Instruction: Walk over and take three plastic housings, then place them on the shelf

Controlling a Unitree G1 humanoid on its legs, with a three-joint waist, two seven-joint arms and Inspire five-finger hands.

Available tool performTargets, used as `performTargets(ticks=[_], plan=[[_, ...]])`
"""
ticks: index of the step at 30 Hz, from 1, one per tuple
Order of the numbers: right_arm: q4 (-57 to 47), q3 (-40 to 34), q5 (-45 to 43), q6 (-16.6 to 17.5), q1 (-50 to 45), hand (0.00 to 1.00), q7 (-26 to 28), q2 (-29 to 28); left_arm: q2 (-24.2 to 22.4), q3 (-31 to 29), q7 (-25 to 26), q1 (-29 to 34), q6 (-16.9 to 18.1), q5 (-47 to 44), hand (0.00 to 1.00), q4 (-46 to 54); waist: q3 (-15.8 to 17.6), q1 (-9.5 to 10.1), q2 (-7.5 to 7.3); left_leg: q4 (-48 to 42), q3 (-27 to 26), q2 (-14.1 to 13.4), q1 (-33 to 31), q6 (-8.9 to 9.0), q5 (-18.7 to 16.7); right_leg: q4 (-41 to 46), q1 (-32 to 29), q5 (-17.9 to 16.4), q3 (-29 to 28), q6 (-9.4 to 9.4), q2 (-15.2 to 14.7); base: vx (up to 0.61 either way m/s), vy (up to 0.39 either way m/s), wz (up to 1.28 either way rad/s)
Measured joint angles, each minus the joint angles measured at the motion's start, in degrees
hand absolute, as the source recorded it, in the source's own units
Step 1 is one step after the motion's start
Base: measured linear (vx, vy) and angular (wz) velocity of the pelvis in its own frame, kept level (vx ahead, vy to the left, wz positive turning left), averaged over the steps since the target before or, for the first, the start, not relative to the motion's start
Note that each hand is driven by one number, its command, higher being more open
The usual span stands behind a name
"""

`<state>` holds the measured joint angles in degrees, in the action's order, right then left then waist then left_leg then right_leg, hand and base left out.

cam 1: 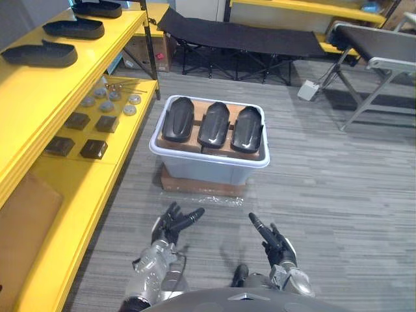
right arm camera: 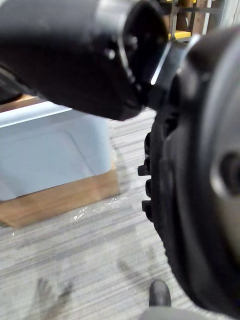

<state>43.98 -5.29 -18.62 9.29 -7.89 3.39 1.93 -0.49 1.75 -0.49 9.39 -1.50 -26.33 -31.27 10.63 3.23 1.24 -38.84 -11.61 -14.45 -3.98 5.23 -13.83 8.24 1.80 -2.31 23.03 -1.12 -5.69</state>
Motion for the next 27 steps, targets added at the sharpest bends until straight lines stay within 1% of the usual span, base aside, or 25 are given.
performTargets(ticks=[1,2,3,4,5,6,7,8,9,10,11,12,13,14,15,16,18,19,21,22,25,26,27], plan=[[-0.15,-0.22,-0.05,-0.78,0.04,1.0,-0.09,0.28,-0.4,-0.25,0.45,0.1,-0.08,0.11,1.0,-1.17,0.13,-0.08,0.27,-5.71,0.52,-1.24,-2.31,-0.28,2.85,-0.82,1.71,0.02,0.4,0.09,0.47,0.34,-0.293,0.07],[-0.37,-0.98,-0.06,-1.77,-0.2,1.0,-0.33,0.67,-0.67,-0.65,1.9,-0.18,-0.73,0.82,1.0,-2.77,0.51,0.05,0.03,-12.94,0.65,-3.45,-5.66,-0.04,4.71,-2.5,5.26,-0.46,0.76,0.81,1.36,0.37,-0.245,-0.08],[-0.4,-1.8,0.16,-2.34,0.01,1.0,-0.58,0.64,-0.37,-0.95,2.49,-0.95,-0.61,2.03,1.0,-4.06,0.54,0.27,0.07,-12.58,-0.76,-4.02,-6.02,0.09,3.84,-3.77,7.36,-0.71,0.49,1.14,1.39,0.37,-0.218,-0.29],[-0.38,-3.67,0.18,-2.47,0.19,1.0,-0.53,0.78,-0.02,-1.22,2.88,-2.08,-0.15,2.24,1.0,-6.15,0.53,0.14,0.03,-6.93,-3.43,-3.58,-5.65,0.01,3.49,-5.67,9.02,-0.76,0.21,1.06,1.09,0.41,-0.146,-0.37],[-0.46,-5.51,0.16,-2.23,0.78,1.0,-0.5,1.13,-0.02,-1.62,2.91,-2.52,0.12,2.27,1.0,-7.7,0.48,-0.46,0.14,2.8,-5.34,-1.83,-5.51,-0.27,3.95,-6.8,9.92,-0.99,0.11,0.66,0.51,0.25,-0.063,-0.28],[-0.47,-6.27,0.16,-2.17,1.0,1.0,-0.52,1.48,-0.02,-1.61,2.86,-2.83,0.18,2.29,1.0,-8.12,0.47,-0.53,0.21,8.78,-5.74,-0.67,-5.41,-0.49,4.99,-6.98,10.01,-1.17,0.12,0.38,0.21,0.39,-0.004,-0.05],[-0.45,-7.58,0.17,-2.04,0.58,1.0,-0.53,2.22,-0.22,-1.58,2.77,-3.06,0.26,2.78,1.0,-8.68,0.5,-0.51,0.25,19.68,-5.69,2.03,-4.87,-0.79,9.27,-7.04,10.4,-1.83,0.29,-0.64,-0.24,0.28,0.051,0.06],[-0.46,-7.95,0.19,-1.78,-0.01,1.0,-0.62,2.55,-0.39,-1.59,2.74,-2.82,0.26,3.25,1.0,-8.76,0.56,-0.47,0.4,23.9,-5.56,3.14,-4.45,-0.82,12.48,-7.03,10.83,-2.26,0.35,-1.27,-0.2,0.42,0.112,0.1],[-0.46,-8.22,0.16,-0.87,-1.21,1.0,-0.76,3.08,-0.78,-1.89,2.8,-2.43,0.42,4.73,1.0,-8.52,0.48,-0.46,1.31,28.48,-5.41,4.52,-3.97,-4.72,19.45,-6.84,11.98,-3.69,0.33,-2.89,0.45,0.3,0.095,0.17],[-0.88,-7.91,0.15,-0.67,-1.8,1.0,-1.08,1.8,-0.44,-3.16,2.71,-3.07,0.61,5.9,1.0,-8.78,1.32,-0.48,-1.12,29.47,-5.41,6.07,-1.87,-4.16,19.64,-5.93,12.91,-4.54,0.42,-3.66,-1.56,0.27,0.098,0.09],[-1.65,-7.21,0.18,-0.23,-2.23,1.0,-1.11,1.43,-0.34,-3.77,2.75,-3.0,0.91,6.59,1.0,-8.56,1.4,-0.15,-1.77,30.76,-5.74,6.61,-0.9,-3.98,19.31,-5.2,12.87,-4.92,0.29,-3.87,-2.22,0.22,0.07,0.03],[-3.19,-5.74,0.28,1.22,-2.67,1.0,-1.33,0.43,0.1,-4.3,2.76,-2.97,1.11,6.77,1.0,-8.63,1.09,-0.22,-3.07,32.71,-6.27,7.92,-0.19,-4.08,19.35,-4.05,12.21,-5.6,0.25,-4.33,-3.54,0.22,0.081,-0.16],[-5.2,-4.13,0.37,2.54,-2.48,1.0,-1.83,-0.22,0.36,-4.39,2.79,-2.93,1.06,7.84,1.0,-8.72,1.11,-0.25,-3.43,34.59,-7.0,8.8,0.57,-4.32,19.51,-2.74,11.21,-5.78,0.17,-4.6,-4.54,0.2,0.071,-0.12],[-6.59,-3.11,0.41,2.93,-2.53,1.0,-2.29,-0.4,0.49,-4.38,2.84,-2.87,1.04,8.99,1.0,-8.71,1.12,-0.3,-3.42,35.64,-7.25,9.2,1.03,-4.51,19.66,-2.23,10.91,-5.76,0.21,-4.62,-4.95,0.15,0.07,-0.11],[-9.23,-1.45,0.5,3.71,-2.68,1.0,-3.26,-0.7,0.8,-4.39,3.33,-2.75,1.02,9.14,1.0,-8.72,1.11,-0.34,-3.35,38.05,-7.6,10.15,2.3,-4.88,20.07,-1.46,10.6,-5.69,0.21,-4.74,-5.62,0.11,0.079,-0.02],[-11.79,0.07,0.49,3.8,-2.82,1.0,-4.12,-0.74,0.86,-4.41,4.17,-2.65,0.76,9.08,1.0,-8.81,1.02,-0.35,-3.24,40.3,-7.67,10.86,3.47,-4.97,20.5,-0.95,10.48,-5.51,0.27,-5.01,-6.08,0.11,0.08,0.01],[-15.39,1.07,0.61,3.8,-3.41,1.0,-4.59,-0.73,1.31,-4.57,5.56,-2.71,-0.12,9.05,1.0,-9.08,0.95,-0.36,-3.25,42.63,-7.63,11.58,4.39,-5.21,21.21,-0.31,10.13,-5.28,0.31,-5.35,-6.19,0.08,0.058,0.07],[-18.36,1.45,2.6,3.8,-3.9,1.0,-5.05,-0.73,1.81,-5.2,7.15,-2.74,-0.08,8.95,1.0,-9.9,0.88,-0.44,-3.29,43.7,-7.47,11.87,4.66,-5.23,21.49,-0.21,10.0,-4.87,0.33,-5.89,-6.23,0.09,0.047,0.09],[-22.63,1.54,4.59,3.78,-4.86,1.0,-5.02,-0.63,2.89,-7.31,9.44,-2.65,0.14,8.94,1.0,-11.62,0.83,-0.4,-3.61,43.69,-7.46,11.85,4.58,-5.28,21.45,-0.19,9.71,-4.04,0.29,-6.29,-6.21,0.08,0.019,0.02],[-25.16,1.56,4.93,3.64,-5.16,1.0,-4.97,-0.38,3.54,-9.07,10.96,-2.16,0.39,8.97,1.0,-13.29,0.7,-0.47,-3.82,43.69,-7.47,11.86,4.63,-5.34,21.29,-0.18,9.69,-3.7,0.29,-6.12,-6.2,0.07,-0.004,-0.03],[-28.81,1.36,6.75,2.83,-6.23,1.0,-5.07,0.86,4.17,-12.82,13.1,0.12,1.79,8.91,1.0,-16.18,0.4,-0.52,-4.48,43.67,-7.51,11.87,4.7,-5.43,21.11,-0.2,9.62,-3.11,0.28,-6.17,-6.17,0.06,-0.013,0.02],[-29.25,1.36,7.0,1.95,-6.12,1.0,-5.13,1.87,4.6,-14.35,13.32,1.37,2.98,9.0,1.0,-16.78,0.24,-0.41,-4.93,43.66,-7.33,11.88,4.74,-5.43,21.11,-0.21,9.53,-3.07,0.26,-6.13,-6.11,0.04,-0.029,0.04],[-29.25,1.36,7.02,1.34,-5.82,1.0,-5.16,2.33,4.84,-14.52,13.29,2.01,3.69,8.98,1.0,-16.92,0.17,-0.39,-5.05,43.67,-7.32,11.88,4.78,-5.43,21.11,-0.22,9.54,-3.07,0.26,-6.13,-6.09,0.02,-0.033,0.04]])
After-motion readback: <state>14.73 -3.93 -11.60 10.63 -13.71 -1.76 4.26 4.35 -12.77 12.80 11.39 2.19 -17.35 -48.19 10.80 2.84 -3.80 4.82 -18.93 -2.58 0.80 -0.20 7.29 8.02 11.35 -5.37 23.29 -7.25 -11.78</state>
